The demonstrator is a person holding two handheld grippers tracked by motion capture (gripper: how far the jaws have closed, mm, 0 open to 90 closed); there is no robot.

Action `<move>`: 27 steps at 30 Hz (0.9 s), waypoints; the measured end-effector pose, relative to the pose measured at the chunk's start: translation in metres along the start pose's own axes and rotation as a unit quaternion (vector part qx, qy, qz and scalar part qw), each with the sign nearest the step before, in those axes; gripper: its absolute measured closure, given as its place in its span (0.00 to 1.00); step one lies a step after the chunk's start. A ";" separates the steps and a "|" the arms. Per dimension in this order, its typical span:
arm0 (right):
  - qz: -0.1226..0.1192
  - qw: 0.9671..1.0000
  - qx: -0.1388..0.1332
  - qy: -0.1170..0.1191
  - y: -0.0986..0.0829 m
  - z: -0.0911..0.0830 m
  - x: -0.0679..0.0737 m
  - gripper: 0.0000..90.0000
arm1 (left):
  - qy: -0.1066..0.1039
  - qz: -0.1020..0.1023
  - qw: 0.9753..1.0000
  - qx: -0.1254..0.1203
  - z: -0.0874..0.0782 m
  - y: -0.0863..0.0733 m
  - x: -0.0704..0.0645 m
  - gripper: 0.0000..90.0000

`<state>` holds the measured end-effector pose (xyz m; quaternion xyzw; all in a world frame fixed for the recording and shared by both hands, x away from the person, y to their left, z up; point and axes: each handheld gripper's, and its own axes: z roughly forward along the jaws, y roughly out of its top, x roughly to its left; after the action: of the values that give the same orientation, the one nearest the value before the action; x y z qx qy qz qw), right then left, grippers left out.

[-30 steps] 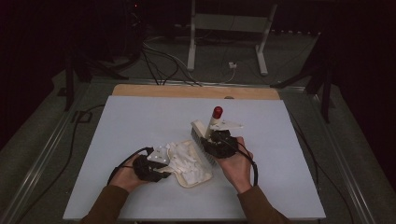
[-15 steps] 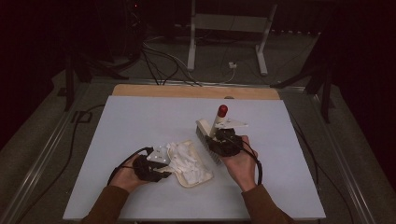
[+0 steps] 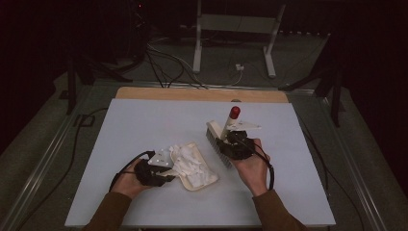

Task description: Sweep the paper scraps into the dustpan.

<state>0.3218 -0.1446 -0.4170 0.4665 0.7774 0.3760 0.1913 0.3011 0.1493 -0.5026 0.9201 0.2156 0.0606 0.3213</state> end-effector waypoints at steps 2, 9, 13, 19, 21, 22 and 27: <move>0.001 1.000 0.000 0.000 0.000 0.000 -0.001 0.75 | 0.000 -0.001 1.000 -0.002 -0.001 0.000 0.000 0.75; 0.003 1.000 0.002 -0.003 0.001 -0.001 -0.007 0.75 | 0.004 -0.006 1.000 -0.009 -0.004 0.000 0.001 0.75; 0.006 1.000 0.001 -0.004 0.001 -0.002 -0.010 0.75 | 0.005 -0.008 1.000 -0.009 -0.006 -0.001 0.001 0.75; 0.008 1.000 0.000 -0.007 0.000 -0.004 -0.014 0.75 | 0.008 -0.013 1.000 -0.008 -0.007 -0.001 0.002 0.75; 0.008 1.000 0.001 -0.008 0.000 -0.004 -0.016 0.75 | 0.009 -0.015 1.000 -0.006 -0.008 -0.001 0.003 0.75; 0.008 1.000 0.000 -0.008 0.000 -0.005 -0.017 0.75 | 0.010 -0.015 1.000 -0.006 -0.008 -0.001 0.003 0.75; 0.009 1.000 0.001 -0.011 -0.001 -0.006 -0.020 0.75 | 0.018 -0.024 1.000 -0.009 -0.011 -0.003 0.004 0.75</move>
<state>0.3271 -0.1644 -0.4154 0.4780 0.7715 0.3714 0.1959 0.3010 0.1593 -0.4958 0.9105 0.2428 0.0709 0.3272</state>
